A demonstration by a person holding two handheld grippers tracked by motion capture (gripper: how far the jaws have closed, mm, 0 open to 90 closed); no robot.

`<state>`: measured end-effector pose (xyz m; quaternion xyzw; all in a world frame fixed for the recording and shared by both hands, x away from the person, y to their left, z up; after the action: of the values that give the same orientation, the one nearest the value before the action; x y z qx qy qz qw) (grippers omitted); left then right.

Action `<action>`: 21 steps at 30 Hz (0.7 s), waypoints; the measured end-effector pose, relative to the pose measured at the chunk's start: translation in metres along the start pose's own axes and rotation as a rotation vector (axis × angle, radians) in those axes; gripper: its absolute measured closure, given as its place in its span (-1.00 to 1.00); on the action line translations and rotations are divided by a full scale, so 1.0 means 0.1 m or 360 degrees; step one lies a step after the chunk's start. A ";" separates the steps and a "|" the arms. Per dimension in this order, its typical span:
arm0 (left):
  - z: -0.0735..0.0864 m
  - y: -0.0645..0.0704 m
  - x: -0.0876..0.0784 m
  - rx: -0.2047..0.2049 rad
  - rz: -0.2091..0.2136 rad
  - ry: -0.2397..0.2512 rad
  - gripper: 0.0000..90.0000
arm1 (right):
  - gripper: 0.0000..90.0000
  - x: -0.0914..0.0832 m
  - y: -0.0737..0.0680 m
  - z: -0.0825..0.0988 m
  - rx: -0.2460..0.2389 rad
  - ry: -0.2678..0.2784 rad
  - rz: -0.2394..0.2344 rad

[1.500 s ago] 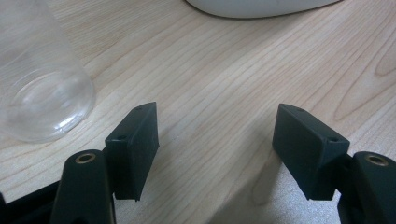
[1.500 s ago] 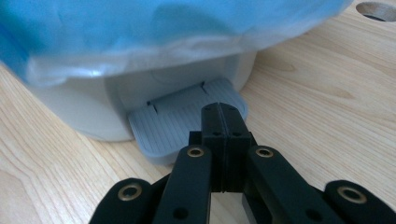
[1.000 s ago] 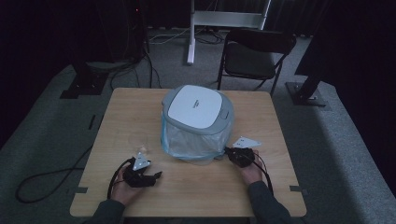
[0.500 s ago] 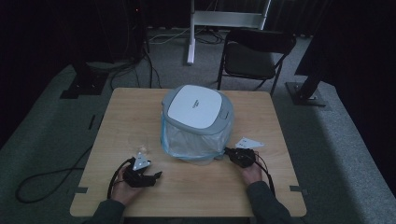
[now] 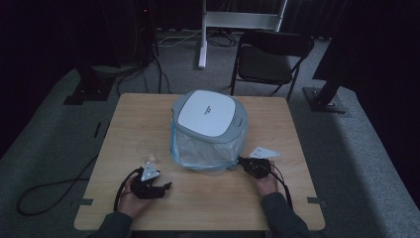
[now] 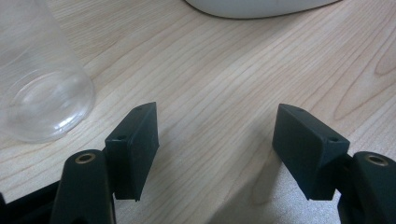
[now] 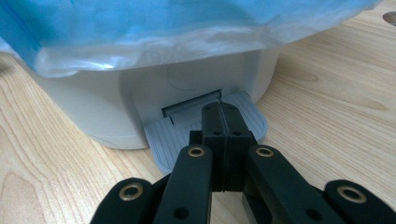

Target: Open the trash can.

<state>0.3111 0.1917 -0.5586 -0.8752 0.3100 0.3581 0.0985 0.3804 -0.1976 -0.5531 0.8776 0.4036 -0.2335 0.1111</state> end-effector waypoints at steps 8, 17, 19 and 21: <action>0.00 0.00 0.00 0.0001 0.0000 0.0000 -0.29 | 1.00 0.01 0.00 0.00 -0.0011 -0.0013 0.0005; 0.00 0.00 0.00 0.0003 0.0000 0.0000 -0.29 | 1.00 0.01 0.00 0.00 -0.0009 -0.0018 0.0005; 0.00 0.00 0.00 0.0004 0.0000 0.0000 -0.29 | 1.00 0.01 0.00 0.00 -0.0014 -0.0022 0.0008; 0.00 0.00 0.00 0.0004 0.0001 0.0000 -0.29 | 1.00 0.01 -0.01 0.00 -0.0017 -0.0028 0.0009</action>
<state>0.3112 0.1919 -0.5586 -0.8750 0.3106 0.3576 0.0995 0.3806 -0.1962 -0.5536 0.8761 0.4014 -0.2387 0.1199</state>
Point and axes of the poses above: each handheld gripper's, and its own axes: x roughly forward along the jaws, z roughly out of its underside, y roughly to its right, the point moved 2 cm from there along x, roughly forward along the jaws, and after that the axes turned 5 degrees about -x, right-handed, at the moved point
